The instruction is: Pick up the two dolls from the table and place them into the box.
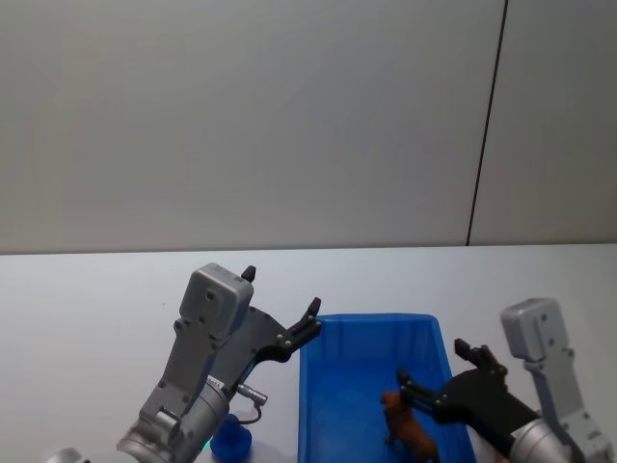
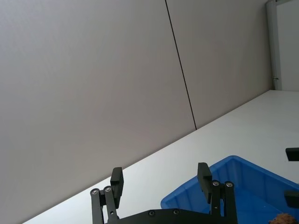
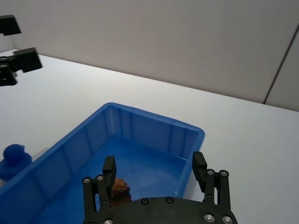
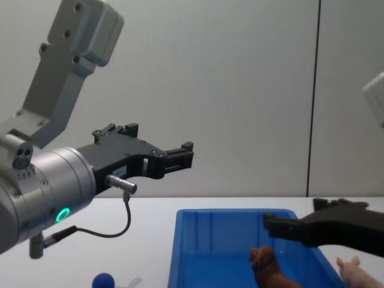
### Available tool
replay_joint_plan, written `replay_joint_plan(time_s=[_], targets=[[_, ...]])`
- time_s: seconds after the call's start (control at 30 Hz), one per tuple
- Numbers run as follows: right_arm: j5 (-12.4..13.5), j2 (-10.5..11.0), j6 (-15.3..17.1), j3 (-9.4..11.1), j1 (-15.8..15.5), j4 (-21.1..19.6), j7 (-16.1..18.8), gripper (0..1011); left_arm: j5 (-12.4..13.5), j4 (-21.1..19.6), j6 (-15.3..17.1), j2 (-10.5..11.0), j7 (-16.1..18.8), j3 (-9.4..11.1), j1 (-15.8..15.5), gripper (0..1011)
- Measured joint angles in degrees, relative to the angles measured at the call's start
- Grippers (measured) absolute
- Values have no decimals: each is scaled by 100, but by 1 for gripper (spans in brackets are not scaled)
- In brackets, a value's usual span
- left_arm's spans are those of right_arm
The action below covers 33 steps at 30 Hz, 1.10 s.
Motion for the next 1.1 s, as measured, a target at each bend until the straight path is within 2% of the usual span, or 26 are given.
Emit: replay_joint_plan(time_s=[0.53,0.87,1.1], targets=[[338,387,-18,314,-496,-451,-706,1001,0,0,0,0,0,0,0,1001],[412,494,-4,399,-682,-468,-877,1001,0,0,0,0,0,0,0,1001],[423,509,8,409,-733,-322,-876,1001,0,0,0,0,0,0,0,1001]])
